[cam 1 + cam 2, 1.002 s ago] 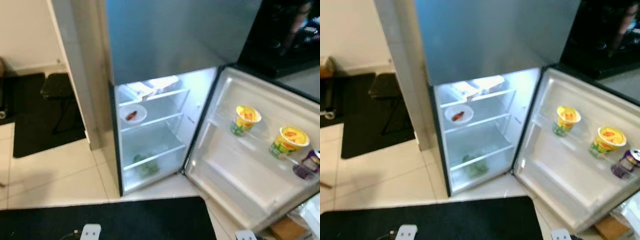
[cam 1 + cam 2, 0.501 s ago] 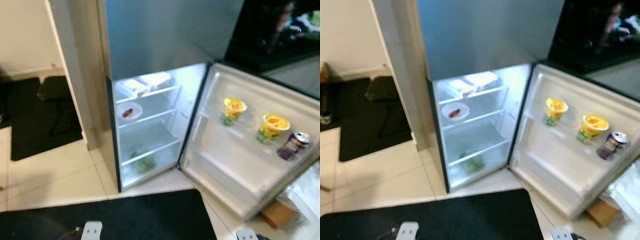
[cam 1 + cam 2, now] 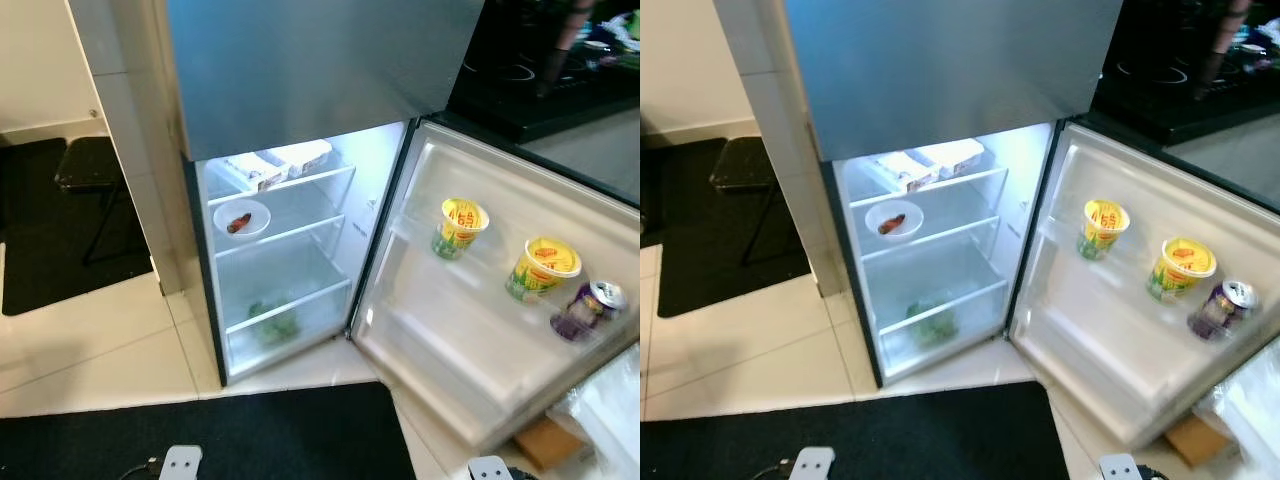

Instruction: Restocking fridge

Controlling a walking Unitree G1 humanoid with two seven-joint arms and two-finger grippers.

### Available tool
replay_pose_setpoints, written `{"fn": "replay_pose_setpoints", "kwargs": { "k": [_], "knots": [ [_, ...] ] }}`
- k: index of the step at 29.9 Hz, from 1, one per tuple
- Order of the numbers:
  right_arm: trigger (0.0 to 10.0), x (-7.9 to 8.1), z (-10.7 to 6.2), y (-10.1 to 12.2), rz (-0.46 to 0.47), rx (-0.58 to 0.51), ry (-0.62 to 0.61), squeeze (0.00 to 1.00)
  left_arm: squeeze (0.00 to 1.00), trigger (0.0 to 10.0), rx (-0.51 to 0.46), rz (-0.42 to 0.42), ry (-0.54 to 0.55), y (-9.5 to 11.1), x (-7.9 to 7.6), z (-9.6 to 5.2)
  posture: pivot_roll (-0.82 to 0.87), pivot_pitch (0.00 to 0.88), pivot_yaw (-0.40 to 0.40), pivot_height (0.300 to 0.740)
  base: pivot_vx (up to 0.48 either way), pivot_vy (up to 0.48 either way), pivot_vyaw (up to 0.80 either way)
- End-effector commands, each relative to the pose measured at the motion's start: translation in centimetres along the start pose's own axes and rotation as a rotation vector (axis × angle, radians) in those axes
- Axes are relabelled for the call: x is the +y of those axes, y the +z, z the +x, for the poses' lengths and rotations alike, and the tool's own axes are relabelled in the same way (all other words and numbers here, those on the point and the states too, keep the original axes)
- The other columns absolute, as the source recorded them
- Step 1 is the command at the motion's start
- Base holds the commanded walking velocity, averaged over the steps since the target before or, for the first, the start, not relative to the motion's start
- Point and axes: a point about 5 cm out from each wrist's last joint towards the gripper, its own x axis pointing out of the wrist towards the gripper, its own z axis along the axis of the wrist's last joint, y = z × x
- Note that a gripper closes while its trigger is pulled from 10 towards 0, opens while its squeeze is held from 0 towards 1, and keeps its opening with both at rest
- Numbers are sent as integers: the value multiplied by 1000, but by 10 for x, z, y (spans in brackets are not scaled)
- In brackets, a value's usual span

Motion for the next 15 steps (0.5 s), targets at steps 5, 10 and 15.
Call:
{"fn": "replay_pose_setpoints", "kwargs": {
  "k": [5, 10, 15],
  "knots": [
    [10000, 0, -1, -9, 11, 28, 0, 0, 0, 10000, 78, -10, -20, -19, -5, -3, -50, 0, -48, 740, 0, -480, 0],
    [10000, 0, -1, -9, 11, 29, -1, 0, 0, 10000, 75, -22, -13, -19, -5, -3, -50, 0, -51, 740, 0, -94, 0],
    [10000, -1, -1, -9, 10, 29, -1, 0, 0, 10000, 76, -25, -7, -19, -5, -2, -50, 0, -51, 740, 0, 0, 0]
  ]
}}
